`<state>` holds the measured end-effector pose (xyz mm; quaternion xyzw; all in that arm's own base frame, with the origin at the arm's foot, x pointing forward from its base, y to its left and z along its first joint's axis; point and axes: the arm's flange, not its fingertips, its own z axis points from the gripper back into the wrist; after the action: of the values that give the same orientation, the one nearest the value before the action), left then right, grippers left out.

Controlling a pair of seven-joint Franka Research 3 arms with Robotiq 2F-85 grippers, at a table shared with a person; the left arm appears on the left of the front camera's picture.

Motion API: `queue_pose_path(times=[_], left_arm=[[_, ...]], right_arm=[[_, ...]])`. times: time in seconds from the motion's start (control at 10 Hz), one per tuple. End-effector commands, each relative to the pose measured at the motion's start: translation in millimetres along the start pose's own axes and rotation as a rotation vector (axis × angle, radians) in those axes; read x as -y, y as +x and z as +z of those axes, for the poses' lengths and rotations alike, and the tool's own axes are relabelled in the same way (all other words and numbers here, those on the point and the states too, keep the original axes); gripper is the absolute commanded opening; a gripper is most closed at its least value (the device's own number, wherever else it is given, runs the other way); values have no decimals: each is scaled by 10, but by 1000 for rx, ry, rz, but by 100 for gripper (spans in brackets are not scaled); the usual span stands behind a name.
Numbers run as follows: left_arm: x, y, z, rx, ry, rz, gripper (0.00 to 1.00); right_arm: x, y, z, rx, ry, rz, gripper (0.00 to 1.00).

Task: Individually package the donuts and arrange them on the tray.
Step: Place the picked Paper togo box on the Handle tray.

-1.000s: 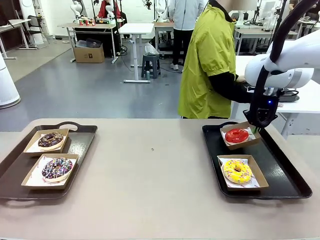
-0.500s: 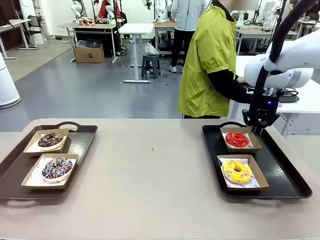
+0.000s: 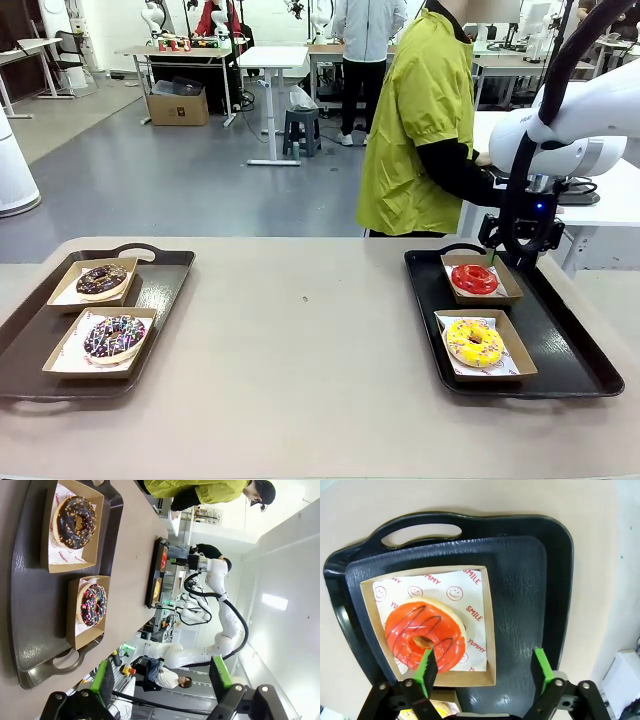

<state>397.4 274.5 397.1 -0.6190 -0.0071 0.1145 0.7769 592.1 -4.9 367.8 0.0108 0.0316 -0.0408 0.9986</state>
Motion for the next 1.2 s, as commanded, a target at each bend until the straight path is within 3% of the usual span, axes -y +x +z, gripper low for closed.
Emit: queue_pose_path(times=[0.0,0.3,0.6,0.9,1.1], left_arm=[[20,-44,-6,6,-2,-3,100],[20,-44,-6,6,-2,-3,100],[20,-44,-6,6,-2,-3,100],[20,-44,-6,6,-2,-3,100],[20,-44,-6,6,-2,-3,100]], right_arm=[[56,-109,84,-10,-23,-4,100],[433,-774,529,17,109,119,97],[1522,-1246,1067,77,668,133,97],[2462,-1395,790,124,1025,74,97],[2826,-1396,424,82,1115,86,97]])
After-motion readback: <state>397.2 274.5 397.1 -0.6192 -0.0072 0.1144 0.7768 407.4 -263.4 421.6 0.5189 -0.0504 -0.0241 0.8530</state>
